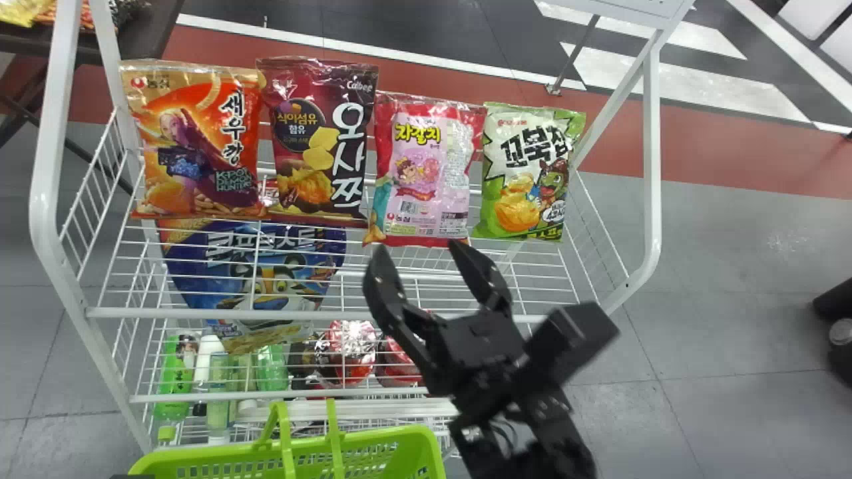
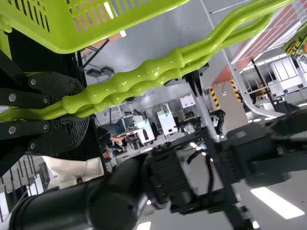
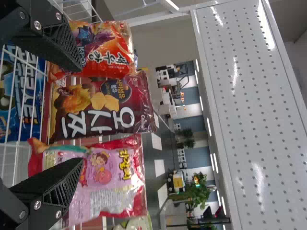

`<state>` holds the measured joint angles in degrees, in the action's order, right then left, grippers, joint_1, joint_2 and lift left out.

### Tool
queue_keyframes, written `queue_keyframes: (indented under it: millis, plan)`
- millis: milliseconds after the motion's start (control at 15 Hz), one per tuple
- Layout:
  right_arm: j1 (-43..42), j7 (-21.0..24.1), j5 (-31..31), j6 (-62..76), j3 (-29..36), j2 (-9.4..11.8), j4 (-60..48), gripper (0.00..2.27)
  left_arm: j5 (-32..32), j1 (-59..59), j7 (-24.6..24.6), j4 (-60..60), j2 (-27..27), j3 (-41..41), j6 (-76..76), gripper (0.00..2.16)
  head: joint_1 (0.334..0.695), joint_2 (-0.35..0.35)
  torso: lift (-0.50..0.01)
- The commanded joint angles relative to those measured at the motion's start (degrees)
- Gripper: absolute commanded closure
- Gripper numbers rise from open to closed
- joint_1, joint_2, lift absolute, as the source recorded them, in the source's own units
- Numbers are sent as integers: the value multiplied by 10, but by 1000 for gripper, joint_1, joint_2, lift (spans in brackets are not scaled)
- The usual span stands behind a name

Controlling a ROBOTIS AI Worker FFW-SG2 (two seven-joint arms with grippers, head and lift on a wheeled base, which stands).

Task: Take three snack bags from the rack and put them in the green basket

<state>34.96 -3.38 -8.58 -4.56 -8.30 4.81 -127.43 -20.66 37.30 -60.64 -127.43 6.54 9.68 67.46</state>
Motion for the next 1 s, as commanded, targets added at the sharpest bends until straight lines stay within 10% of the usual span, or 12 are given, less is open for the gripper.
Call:
queue_keyframes:
  millis: [0,933]
  plan:
    - [-96,2,3,-19,-42,-6,75,167,0,0,0,-1,1,2,0,1787,695,-350,-7]
    - [-401,19,16,-30,-125,-49,402,164,-9,-24,-2,10,17,21,-7,1784,695,-121,-7]
